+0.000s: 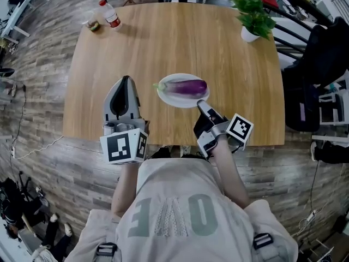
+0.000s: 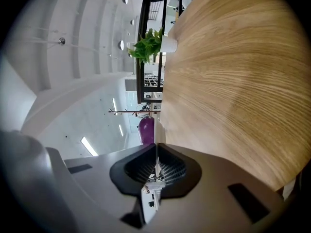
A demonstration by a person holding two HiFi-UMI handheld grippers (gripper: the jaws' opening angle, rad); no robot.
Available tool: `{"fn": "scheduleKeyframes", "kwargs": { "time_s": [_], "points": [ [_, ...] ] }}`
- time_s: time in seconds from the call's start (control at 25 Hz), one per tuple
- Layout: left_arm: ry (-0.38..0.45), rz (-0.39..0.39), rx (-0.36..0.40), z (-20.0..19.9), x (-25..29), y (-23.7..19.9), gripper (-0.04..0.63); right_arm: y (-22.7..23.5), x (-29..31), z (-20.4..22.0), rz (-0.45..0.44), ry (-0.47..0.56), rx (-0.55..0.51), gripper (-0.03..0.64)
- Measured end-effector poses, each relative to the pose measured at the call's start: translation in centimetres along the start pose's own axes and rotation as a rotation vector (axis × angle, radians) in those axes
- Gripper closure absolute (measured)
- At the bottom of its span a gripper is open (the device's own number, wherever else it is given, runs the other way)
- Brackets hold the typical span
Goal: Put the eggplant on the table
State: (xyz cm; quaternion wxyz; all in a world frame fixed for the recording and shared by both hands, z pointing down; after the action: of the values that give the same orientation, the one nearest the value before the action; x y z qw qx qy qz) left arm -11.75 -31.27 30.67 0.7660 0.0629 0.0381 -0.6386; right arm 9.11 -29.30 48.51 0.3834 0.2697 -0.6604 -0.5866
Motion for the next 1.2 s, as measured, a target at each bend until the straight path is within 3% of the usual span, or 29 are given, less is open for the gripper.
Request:
{"fn": "scheduleKeyframes", "kwargs": {
  "time_s": [0.32, 0.56, 1.2],
  "points": [
    [-0.004, 0.004, -0.016, 1.1, -0.1, -2.0, 0.586, 4.2, 2.0, 1.2, -0.006, -0.004, 0.035, 0.589],
    [-0.018, 0.026, -0.043, 2.1, 0.0, -2.3, 0.586, 7.5, 2.9, 1.5, 0.055, 0.007, 0.022, 0.589],
    [-0.042, 0.031, -0.049, 2.9, -1.0, -3.0, 0.586, 10.6, 4.5, 2.3, 0.066, -0.028, 0.019, 0.589]
  ]
}}
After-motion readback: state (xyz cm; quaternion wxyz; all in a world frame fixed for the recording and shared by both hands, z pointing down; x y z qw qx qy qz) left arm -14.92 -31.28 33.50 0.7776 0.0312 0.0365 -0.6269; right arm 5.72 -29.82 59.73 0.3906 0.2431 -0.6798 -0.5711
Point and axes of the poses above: the fingertips, and each gripper's own axes: x forward along the fingers, y to its right, z out of its underside, the point moved 1 cm from there along -x, backward along the fingers, and after that the axes turned 4 degrees about y, right-handed, at the moved point
